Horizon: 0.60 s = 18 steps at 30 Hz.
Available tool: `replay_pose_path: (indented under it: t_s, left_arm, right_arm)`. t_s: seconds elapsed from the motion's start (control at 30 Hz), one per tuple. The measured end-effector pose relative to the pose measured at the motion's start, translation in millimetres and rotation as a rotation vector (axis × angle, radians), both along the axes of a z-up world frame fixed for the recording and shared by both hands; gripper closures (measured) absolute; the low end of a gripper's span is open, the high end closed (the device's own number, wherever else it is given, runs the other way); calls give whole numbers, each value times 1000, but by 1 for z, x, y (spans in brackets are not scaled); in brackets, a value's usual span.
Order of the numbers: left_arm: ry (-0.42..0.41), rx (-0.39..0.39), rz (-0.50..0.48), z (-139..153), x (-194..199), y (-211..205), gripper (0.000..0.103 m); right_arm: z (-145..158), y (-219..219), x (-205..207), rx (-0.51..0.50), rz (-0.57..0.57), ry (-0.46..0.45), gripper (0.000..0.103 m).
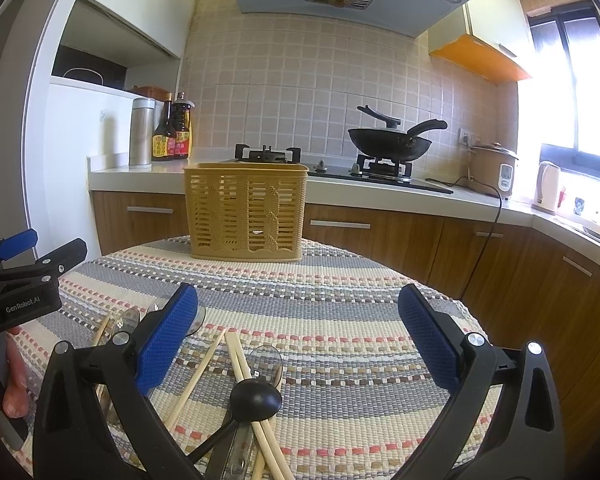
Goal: Organize utensils
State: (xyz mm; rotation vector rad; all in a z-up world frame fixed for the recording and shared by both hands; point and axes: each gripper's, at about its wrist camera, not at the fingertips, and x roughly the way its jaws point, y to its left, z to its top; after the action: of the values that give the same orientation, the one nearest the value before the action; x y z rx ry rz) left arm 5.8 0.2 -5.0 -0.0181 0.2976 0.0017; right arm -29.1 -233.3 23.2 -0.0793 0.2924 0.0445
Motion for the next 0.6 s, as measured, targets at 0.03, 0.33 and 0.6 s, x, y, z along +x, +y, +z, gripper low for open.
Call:
replay_pose_path:
  t_s: [0.03, 0.33, 0.6]
  left_arm:
    - [-1, 0, 0, 0, 0, 0, 7]
    - [47, -86, -23, -1, 6, 12, 7]
    - [345, -207, -129, 7, 54, 52, 10]
  right_arm:
    - [0, 0, 0, -1, 0, -1, 7]
    - [1, -6, 1, 29, -21, 7, 7]
    - [6, -34, 39, 67, -79, 231, 7]
